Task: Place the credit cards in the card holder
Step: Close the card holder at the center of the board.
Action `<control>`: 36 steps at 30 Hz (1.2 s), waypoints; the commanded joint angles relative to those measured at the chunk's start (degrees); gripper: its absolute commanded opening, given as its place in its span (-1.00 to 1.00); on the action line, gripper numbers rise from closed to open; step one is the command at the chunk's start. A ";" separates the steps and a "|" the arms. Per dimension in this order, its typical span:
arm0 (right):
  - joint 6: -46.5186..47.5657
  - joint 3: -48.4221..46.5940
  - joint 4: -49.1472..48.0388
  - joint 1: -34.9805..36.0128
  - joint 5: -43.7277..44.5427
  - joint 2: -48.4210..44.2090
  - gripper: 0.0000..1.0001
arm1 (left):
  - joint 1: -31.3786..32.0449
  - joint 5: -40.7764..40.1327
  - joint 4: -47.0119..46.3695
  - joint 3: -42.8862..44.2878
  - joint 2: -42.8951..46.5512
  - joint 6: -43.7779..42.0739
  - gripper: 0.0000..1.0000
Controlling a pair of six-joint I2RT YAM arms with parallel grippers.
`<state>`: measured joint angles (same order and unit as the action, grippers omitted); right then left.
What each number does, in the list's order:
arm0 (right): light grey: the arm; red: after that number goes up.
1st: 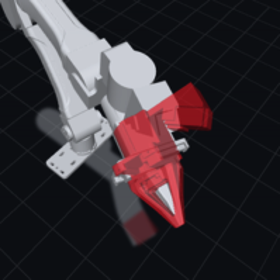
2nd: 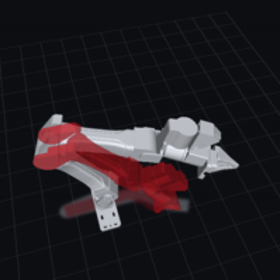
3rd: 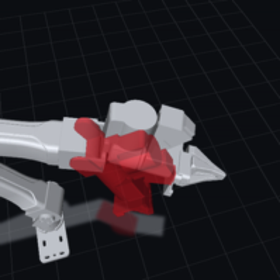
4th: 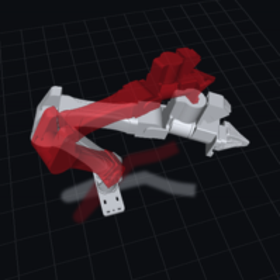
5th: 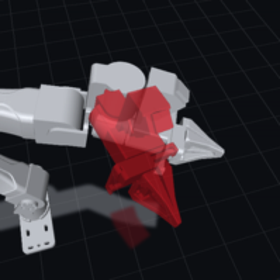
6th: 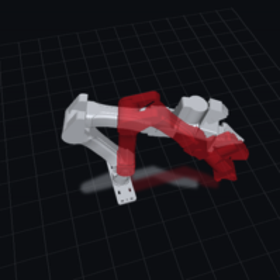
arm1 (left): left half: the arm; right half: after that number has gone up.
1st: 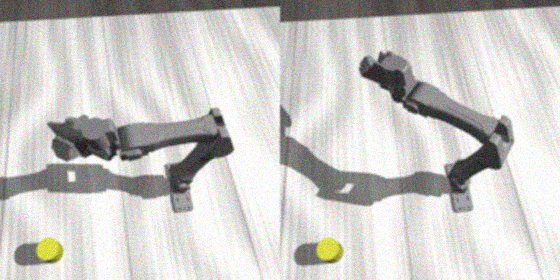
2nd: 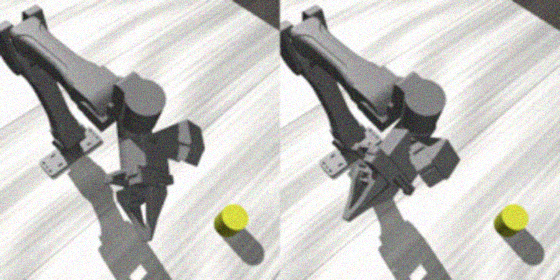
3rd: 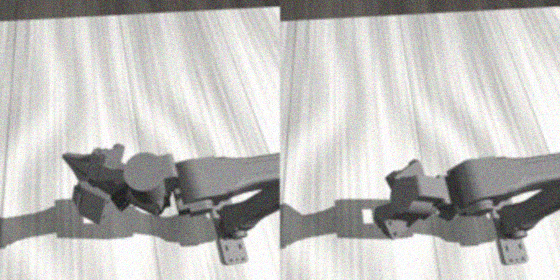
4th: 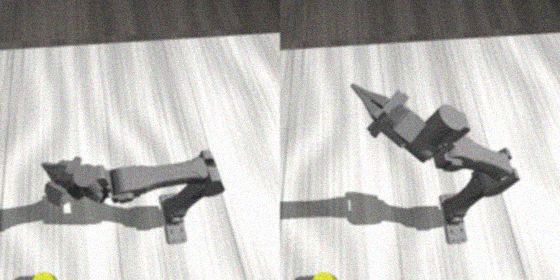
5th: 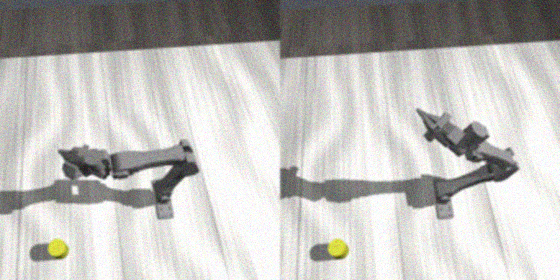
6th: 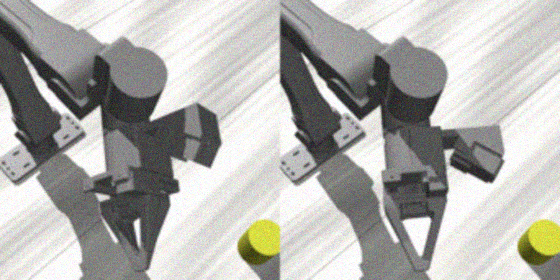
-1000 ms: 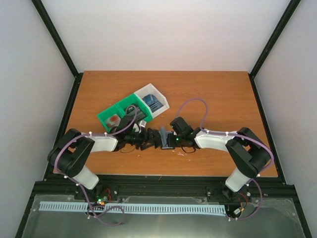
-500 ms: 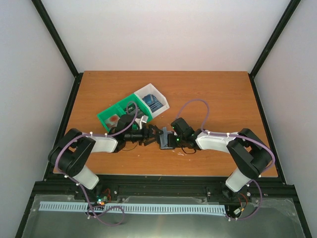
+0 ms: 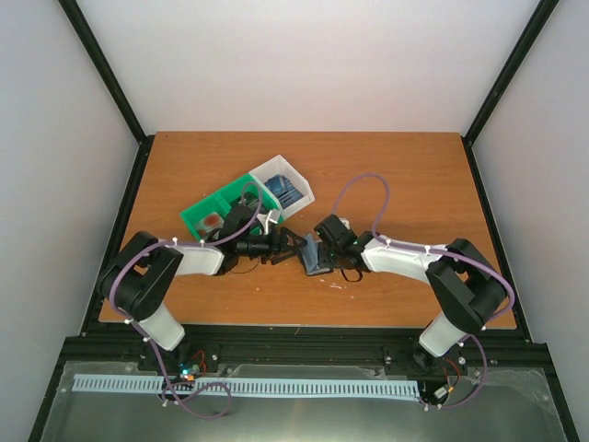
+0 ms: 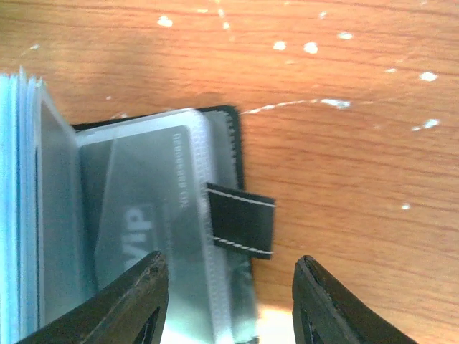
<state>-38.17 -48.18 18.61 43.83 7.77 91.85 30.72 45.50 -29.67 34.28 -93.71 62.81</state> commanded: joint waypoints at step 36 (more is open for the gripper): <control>8.18 -3.32 17.10 -7.99 -0.31 2.38 -0.21 | 2.97 1.44 13.19 13.26 -11.10 -12.55 0.30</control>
<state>-29.93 -53.23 27.99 35.75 2.83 96.64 32.64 46.72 -19.16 44.77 -103.74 52.97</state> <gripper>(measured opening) 0.417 0.652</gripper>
